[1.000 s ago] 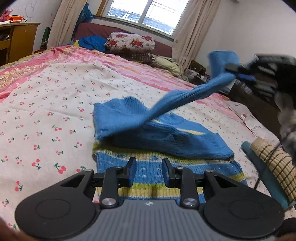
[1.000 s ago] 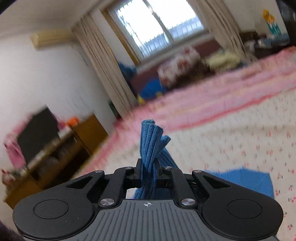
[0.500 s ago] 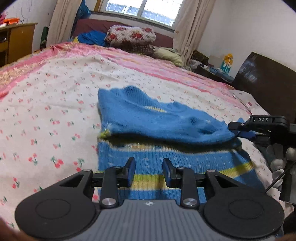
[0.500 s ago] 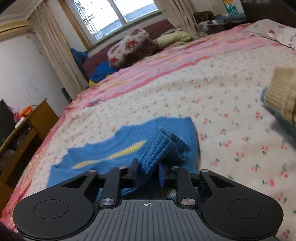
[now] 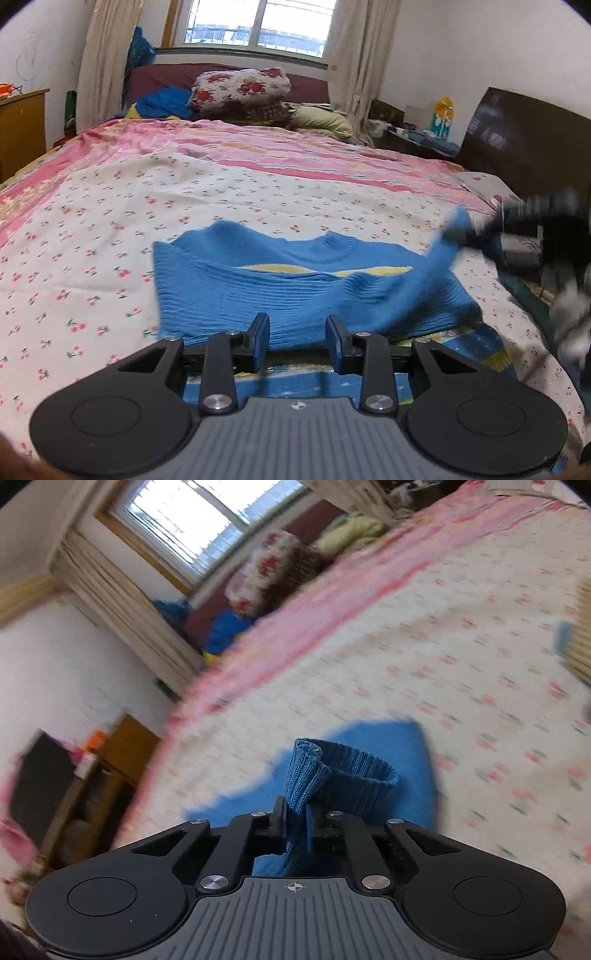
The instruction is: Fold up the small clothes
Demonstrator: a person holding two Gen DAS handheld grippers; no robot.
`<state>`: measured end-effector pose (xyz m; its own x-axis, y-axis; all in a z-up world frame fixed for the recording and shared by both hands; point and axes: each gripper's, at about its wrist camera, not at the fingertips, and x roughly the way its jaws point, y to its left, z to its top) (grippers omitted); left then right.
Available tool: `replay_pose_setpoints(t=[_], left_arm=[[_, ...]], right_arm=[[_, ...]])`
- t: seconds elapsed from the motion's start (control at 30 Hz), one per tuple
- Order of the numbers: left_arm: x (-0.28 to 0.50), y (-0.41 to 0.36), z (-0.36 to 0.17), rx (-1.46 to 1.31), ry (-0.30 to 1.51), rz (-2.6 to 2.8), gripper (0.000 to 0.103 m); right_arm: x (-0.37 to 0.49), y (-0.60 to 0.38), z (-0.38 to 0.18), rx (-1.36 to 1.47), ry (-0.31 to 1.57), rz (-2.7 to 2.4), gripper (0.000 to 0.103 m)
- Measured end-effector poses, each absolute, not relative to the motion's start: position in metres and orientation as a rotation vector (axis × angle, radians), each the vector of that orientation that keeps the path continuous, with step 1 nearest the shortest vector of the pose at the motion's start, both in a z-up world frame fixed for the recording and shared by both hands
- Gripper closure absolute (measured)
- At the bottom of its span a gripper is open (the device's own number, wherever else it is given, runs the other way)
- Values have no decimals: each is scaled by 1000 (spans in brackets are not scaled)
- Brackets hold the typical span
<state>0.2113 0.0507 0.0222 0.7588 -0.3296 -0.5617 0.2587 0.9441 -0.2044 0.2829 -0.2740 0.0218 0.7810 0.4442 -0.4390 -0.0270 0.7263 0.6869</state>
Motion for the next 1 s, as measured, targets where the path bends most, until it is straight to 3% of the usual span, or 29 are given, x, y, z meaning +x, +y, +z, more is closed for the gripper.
replay_pose_setpoints(t=[0.17, 0.2, 0.4, 0.57, 0.8, 1.0], left_arm=[[210, 43, 21, -76, 624, -292, 61], [211, 43, 17, -66, 636, -282, 61], [214, 45, -5, -24, 738, -248, 61], [207, 53, 7, -22, 717, -243, 61], [239, 62, 20, -84, 616, -157, 61], [269, 70, -4, -62, 712, -52, 61]], right_arm=[[273, -282, 45, 779, 466, 410, 93], [272, -286, 39, 767, 482, 391, 89], [273, -298, -24, 608, 744, 126, 90], [264, -295, 6, 518, 661, 84, 69], [255, -273, 18, 357, 541, 69, 69], [282, -257, -8, 270, 641, 136, 74]])
